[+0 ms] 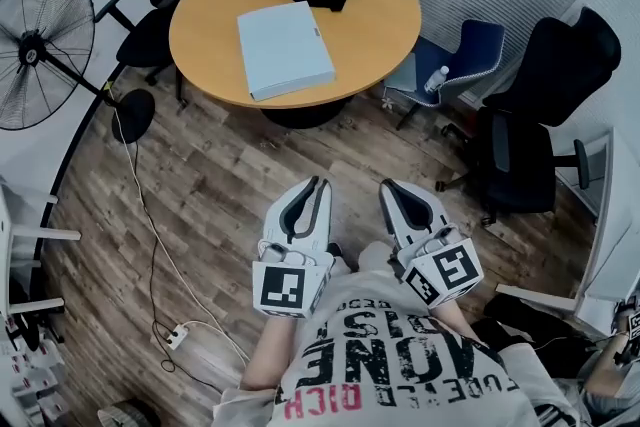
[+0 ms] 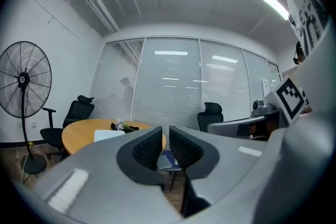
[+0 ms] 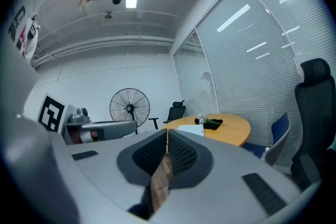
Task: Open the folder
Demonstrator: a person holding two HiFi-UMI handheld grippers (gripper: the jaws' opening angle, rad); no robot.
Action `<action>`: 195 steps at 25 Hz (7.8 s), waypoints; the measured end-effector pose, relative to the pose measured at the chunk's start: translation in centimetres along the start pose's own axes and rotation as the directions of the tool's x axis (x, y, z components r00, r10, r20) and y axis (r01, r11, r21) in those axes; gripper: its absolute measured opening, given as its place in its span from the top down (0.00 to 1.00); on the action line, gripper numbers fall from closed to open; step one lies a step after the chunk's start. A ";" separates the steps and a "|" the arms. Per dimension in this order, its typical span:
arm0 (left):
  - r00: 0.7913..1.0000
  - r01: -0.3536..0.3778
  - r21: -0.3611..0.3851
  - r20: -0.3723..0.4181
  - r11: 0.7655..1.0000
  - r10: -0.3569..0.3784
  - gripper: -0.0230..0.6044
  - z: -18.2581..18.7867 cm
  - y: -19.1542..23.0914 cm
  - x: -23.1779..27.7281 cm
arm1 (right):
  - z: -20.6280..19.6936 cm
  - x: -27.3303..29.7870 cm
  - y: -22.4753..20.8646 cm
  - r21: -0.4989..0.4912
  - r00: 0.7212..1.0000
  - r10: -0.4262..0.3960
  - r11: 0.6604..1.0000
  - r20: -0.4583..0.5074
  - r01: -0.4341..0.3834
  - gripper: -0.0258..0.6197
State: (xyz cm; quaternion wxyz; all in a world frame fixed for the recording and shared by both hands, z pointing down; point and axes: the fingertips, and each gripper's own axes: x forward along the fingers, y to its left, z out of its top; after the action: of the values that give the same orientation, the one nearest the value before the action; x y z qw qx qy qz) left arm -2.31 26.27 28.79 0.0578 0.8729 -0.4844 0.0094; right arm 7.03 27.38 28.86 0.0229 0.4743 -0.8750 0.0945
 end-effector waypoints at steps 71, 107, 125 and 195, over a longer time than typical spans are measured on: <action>0.993 -0.107 0.002 -0.039 0.994 0.107 0.88 0.7 17.7 28.0 | 1.6 27.9 -20.3 0.094 0.986 0.100 0.992 -0.134 -0.088 0.94; 0.949 0.036 0.200 -0.314 0.979 0.029 0.80 -6.6 18.0 32.2 | -2.3 33.8 -22.2 0.154 0.955 0.174 0.978 -0.239 -0.139 0.94; 0.771 0.374 0.441 -0.636 0.816 -0.009 0.66 -19.2 15.5 33.8 | -8.6 34.2 -24.1 0.221 0.918 0.172 0.971 -0.357 -0.096 0.94; 0.794 0.282 0.265 -0.604 0.922 -0.069 0.91 -19.5 16.3 34.0 | -17.5 36.4 -20.2 0.005 0.851 0.192 0.976 -0.489 -0.218 0.94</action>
State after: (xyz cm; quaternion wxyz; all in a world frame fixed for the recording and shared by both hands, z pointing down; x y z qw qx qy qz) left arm 2.70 -8.87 52.08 0.0521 0.8654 -0.3494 0.3553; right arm 3.09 -10.16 53.62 0.2439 0.3385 -0.8886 0.1905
